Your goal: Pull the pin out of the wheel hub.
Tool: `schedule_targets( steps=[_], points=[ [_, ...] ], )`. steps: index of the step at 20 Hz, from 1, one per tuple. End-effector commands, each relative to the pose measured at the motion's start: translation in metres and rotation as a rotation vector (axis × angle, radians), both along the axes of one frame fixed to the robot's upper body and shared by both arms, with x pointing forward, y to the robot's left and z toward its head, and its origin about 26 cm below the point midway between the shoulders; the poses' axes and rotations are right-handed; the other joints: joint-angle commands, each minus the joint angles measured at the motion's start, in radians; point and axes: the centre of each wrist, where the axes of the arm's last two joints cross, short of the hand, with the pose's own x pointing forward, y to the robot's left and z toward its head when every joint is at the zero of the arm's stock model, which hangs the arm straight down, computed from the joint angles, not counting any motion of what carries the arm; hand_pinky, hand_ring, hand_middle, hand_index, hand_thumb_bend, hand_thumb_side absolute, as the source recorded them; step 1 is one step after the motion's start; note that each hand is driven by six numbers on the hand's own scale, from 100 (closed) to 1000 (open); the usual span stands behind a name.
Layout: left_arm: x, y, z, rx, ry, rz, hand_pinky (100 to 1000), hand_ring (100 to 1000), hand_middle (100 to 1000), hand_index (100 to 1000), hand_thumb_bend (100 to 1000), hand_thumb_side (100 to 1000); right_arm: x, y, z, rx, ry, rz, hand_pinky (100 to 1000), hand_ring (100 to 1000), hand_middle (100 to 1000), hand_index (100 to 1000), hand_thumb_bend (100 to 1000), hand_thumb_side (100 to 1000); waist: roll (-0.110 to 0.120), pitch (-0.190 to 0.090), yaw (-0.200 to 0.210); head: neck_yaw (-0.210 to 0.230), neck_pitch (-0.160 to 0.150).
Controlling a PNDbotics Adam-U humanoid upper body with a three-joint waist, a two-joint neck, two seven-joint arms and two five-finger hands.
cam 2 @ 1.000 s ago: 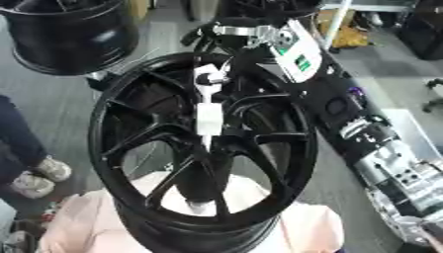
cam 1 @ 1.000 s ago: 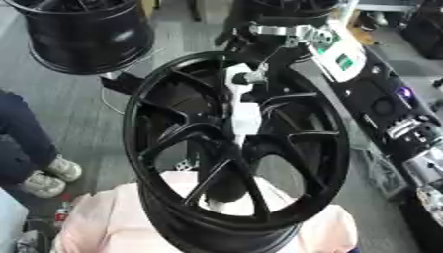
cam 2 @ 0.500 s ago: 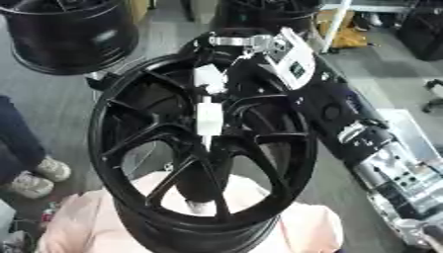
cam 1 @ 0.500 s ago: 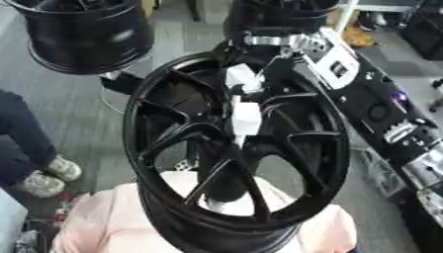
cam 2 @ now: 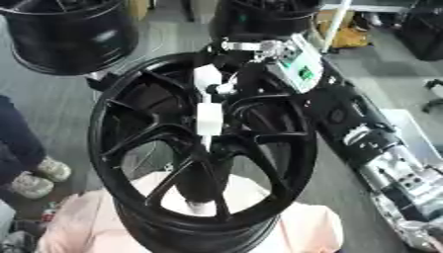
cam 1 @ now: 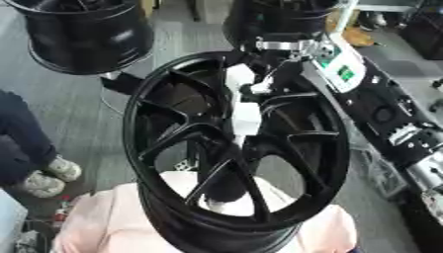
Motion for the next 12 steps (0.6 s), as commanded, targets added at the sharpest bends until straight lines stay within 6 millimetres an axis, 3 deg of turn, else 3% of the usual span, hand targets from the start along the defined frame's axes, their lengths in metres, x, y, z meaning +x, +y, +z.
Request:
schedule_targets(
  steps=[1,12],
  points=[
    [0.0005,0.0022,0.0106,0.032,-0.027,-0.004,684,587,584,613,232,630,0.0017,-0.0155,0.0158,-0.146,-0.037,0.179,797,780,736,813,276,345,0.007,-0.009,-0.002,0.002,-0.014],
    [0.0007,0.0020,0.0106,0.032,-0.027,-0.005,685,587,584,613,232,630,0.0016,-0.0132,0.0165,-0.101,-0.021,0.173,762,713,575,683,210,300,0.006,-0.010,0.000,0.003,-0.014]
  ],
)
